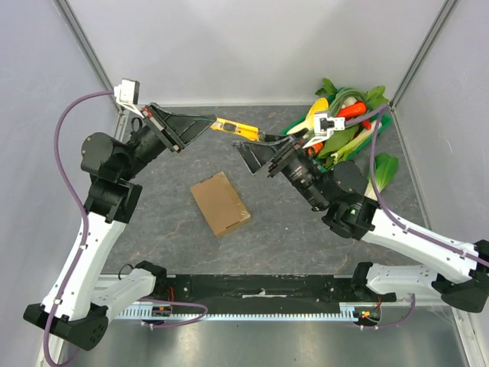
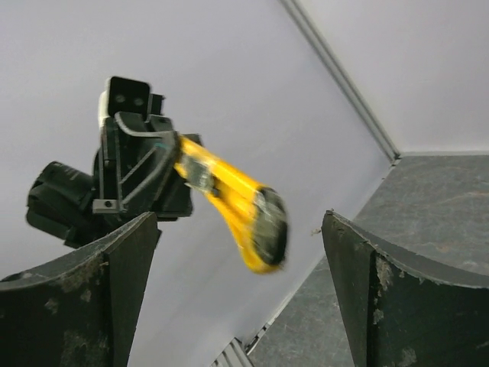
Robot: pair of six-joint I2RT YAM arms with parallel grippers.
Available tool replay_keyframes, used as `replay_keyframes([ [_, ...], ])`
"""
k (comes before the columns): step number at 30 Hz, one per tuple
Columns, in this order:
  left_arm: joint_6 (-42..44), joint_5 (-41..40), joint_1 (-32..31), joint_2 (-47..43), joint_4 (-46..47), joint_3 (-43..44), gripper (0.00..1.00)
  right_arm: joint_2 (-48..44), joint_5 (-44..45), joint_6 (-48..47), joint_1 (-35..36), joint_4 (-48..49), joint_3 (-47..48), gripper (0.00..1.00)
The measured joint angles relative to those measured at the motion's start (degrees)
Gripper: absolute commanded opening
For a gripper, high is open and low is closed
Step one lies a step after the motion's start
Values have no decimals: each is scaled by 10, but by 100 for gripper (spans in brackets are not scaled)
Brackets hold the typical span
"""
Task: Unpack the express box
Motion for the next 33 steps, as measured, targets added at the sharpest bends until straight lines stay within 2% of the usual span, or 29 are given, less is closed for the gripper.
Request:
replay_keyframes([
  [4, -24, 6, 0, 1, 16, -29, 2, 32, -39, 0, 0, 21, 19, 80],
  [11, -54, 8, 0, -3, 46, -42, 2, 61, -81, 14, -1, 67, 26, 64],
  [12, -58, 8, 0, -6, 50, -45, 2, 63, -85, 16, -1, 73, 26, 57],
  [15, -71, 8, 0, -16, 66, -55, 2, 68, -95, 24, -1, 96, 26, 46],
  [18, -82, 8, 0, -23, 82, -64, 2, 72, -98, 32, -2, 118, 26, 43],
  [27, -101, 3, -2, -40, 113, -98, 2, 85, -105, 42, -2, 135, 33, 43],
  [33, -104, -2, -1, -42, 127, -101, 2, 90, -105, 45, -4, 134, 42, 26],
])
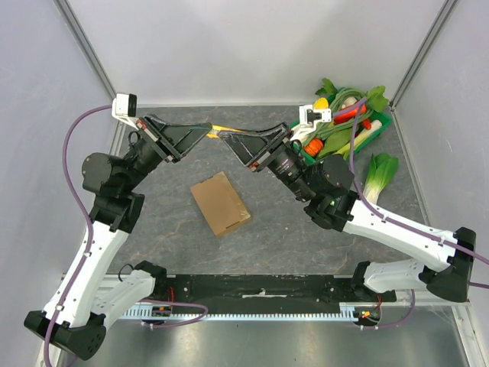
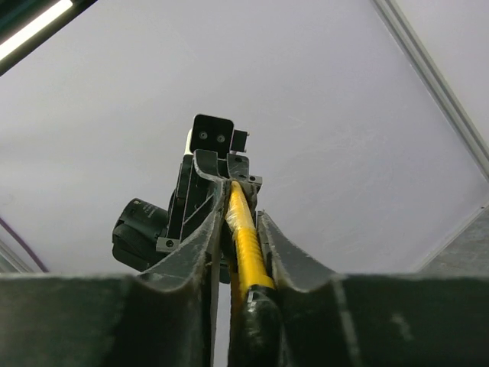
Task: Unpack the express box
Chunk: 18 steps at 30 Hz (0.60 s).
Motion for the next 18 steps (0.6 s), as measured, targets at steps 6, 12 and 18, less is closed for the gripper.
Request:
replay_keyframes([
  [6, -4, -3, 0, -3, 10, -3, 21, 1, -1, 15, 0, -20, 14, 0],
  [12, 18, -2, 0, -3, -27, -2, 80, -2, 12, 10, -5, -71, 24, 0],
  [18, 113, -6, 0, 0, -177, 37, 84, -38, 49, -9, -47, -186, 23, 0],
])
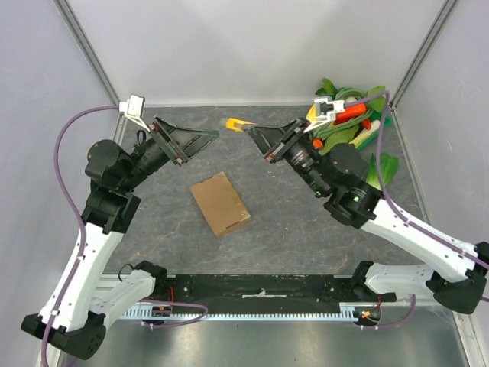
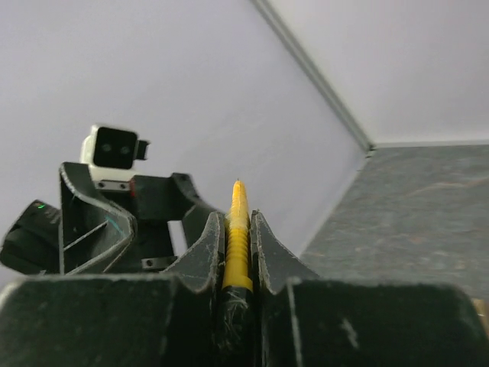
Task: Unpack the express box
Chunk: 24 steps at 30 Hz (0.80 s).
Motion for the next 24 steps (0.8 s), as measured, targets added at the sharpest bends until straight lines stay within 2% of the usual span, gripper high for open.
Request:
replay_keyframes([
  [3, 64, -29, 0, -1, -96, 28, 84, -31, 21, -24, -17, -50, -1, 0],
  [7, 130, -106, 0, 2, -236, 33, 84, -54, 47, -71, -21, -118, -2, 0],
  [11, 162, -157, 0, 24, -322, -22, 84, -52, 65, -106, -21, -153, -21, 0],
  [18, 177, -212, 1, 118, -364, -186, 86, -33, 75, -147, -21, -179, -100, 0],
  [24, 181, -207, 34, 173, -337, -238, 84, 7, 65, -163, -21, -170, -152, 0],
])
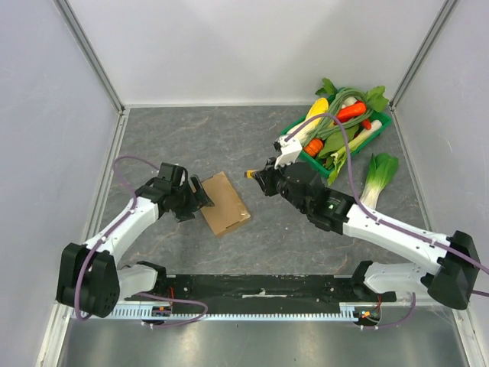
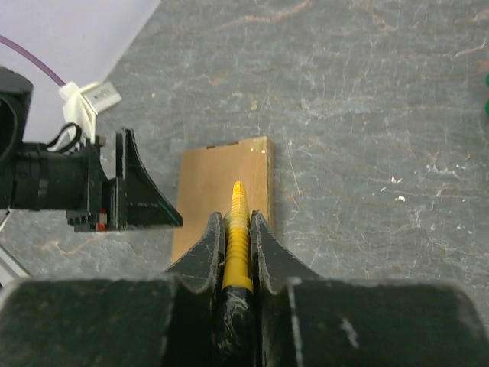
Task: Unpack the express box
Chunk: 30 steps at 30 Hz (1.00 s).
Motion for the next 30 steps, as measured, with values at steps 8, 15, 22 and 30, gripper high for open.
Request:
replay_keyframes([
  [8, 0, 57, 89, 16, 105, -75, 84, 26, -17, 0, 0, 70, -54, 0],
  [15, 24, 90, 97, 116, 185, -44, 83, 81, -24, -4, 0, 139, -83, 0],
  [22, 78, 86, 97, 215, 182, 47, 71, 133, -21, -12, 0, 196, -92, 0],
  [30, 122, 85, 97, 255, 181, 82, 62, 199, 20, -19, 0, 218, -86, 0],
])
